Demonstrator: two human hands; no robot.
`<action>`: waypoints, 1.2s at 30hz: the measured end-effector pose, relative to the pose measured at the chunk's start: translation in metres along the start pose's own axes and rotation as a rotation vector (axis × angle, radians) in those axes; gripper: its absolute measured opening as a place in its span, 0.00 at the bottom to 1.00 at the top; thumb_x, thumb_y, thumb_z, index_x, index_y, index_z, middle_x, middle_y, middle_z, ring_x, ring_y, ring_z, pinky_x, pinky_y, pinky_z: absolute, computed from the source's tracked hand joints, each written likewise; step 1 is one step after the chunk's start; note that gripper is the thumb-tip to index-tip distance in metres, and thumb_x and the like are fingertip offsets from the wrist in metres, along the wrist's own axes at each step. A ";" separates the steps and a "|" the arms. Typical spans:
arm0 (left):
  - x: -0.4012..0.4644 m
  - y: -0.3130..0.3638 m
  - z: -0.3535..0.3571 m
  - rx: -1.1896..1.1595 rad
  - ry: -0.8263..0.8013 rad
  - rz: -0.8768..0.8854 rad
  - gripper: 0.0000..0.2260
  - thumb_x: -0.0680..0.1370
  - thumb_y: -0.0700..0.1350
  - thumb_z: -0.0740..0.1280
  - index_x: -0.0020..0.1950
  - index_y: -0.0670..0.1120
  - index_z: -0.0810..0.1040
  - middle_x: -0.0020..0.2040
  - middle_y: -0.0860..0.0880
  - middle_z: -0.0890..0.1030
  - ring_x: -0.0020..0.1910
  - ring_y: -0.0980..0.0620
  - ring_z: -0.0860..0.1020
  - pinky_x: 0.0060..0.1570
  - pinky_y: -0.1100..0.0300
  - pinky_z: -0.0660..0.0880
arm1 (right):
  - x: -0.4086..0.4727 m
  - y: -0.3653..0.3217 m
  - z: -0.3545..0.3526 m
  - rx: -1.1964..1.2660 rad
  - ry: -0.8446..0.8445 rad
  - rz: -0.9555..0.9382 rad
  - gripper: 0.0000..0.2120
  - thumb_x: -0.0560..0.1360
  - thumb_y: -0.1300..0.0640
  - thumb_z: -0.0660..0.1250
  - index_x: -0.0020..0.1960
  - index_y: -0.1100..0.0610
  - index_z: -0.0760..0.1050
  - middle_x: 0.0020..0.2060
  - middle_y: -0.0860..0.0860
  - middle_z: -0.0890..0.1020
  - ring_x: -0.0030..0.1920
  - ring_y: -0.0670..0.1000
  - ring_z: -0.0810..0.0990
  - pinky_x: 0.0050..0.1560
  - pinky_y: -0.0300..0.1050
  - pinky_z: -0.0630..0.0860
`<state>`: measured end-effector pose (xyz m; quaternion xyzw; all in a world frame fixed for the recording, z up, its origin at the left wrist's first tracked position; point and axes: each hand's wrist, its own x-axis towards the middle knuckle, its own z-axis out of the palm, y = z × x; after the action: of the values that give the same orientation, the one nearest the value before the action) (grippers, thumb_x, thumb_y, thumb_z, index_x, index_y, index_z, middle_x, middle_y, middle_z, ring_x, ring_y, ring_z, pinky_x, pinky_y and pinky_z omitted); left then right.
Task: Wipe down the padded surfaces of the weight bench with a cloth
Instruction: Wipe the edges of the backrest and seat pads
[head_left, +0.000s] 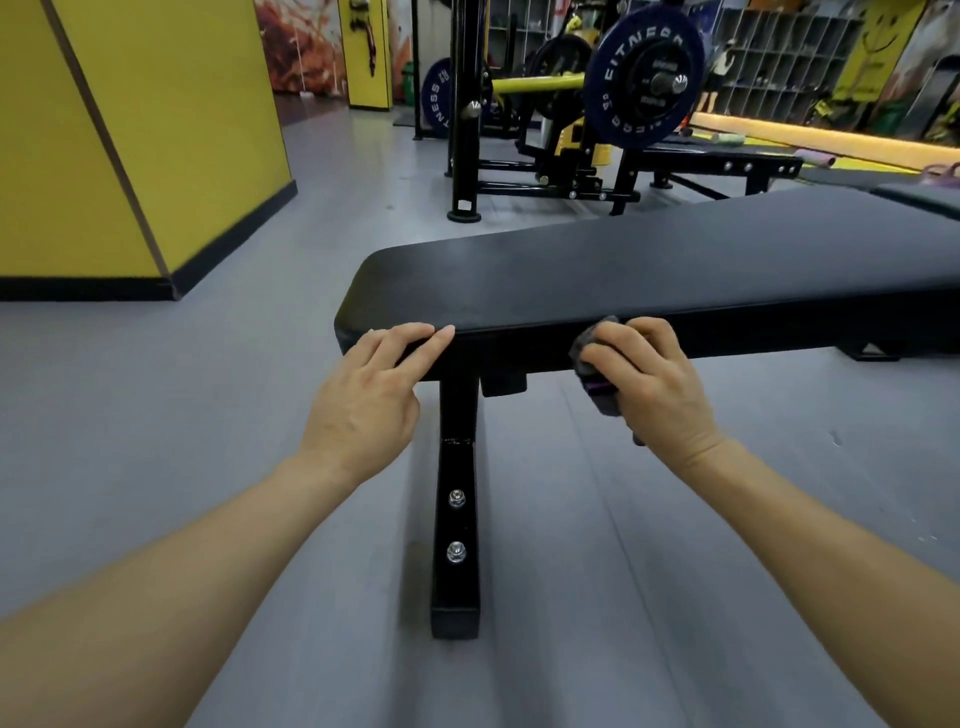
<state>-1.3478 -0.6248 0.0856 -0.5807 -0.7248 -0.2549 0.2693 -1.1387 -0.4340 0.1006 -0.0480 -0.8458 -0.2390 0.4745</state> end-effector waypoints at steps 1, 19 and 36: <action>-0.002 -0.004 -0.001 0.002 -0.005 -0.007 0.31 0.69 0.33 0.67 0.71 0.49 0.69 0.63 0.51 0.74 0.56 0.52 0.67 0.50 0.58 0.74 | 0.003 -0.007 0.008 -0.001 0.022 0.025 0.06 0.72 0.69 0.66 0.47 0.61 0.76 0.50 0.53 0.78 0.46 0.55 0.68 0.52 0.42 0.70; 0.001 0.026 -0.006 -0.223 -0.038 -0.150 0.17 0.78 0.47 0.64 0.67 0.48 0.72 0.61 0.48 0.70 0.57 0.52 0.71 0.50 0.57 0.72 | 0.049 -0.078 0.004 1.000 -0.159 0.738 0.17 0.71 0.67 0.69 0.57 0.58 0.72 0.50 0.47 0.78 0.52 0.43 0.76 0.57 0.35 0.71; 0.037 0.127 0.011 -1.164 -0.302 -0.721 0.06 0.79 0.42 0.63 0.54 0.46 0.77 0.50 0.45 0.82 0.51 0.45 0.80 0.52 0.49 0.77 | 0.004 -0.052 -0.038 0.986 -0.269 1.286 0.21 0.77 0.49 0.62 0.68 0.48 0.62 0.62 0.51 0.63 0.66 0.51 0.66 0.69 0.51 0.65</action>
<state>-1.2310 -0.5662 0.1102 -0.3828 -0.6473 -0.5916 -0.2907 -1.1270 -0.4972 0.1017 -0.3377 -0.7106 0.4865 0.3800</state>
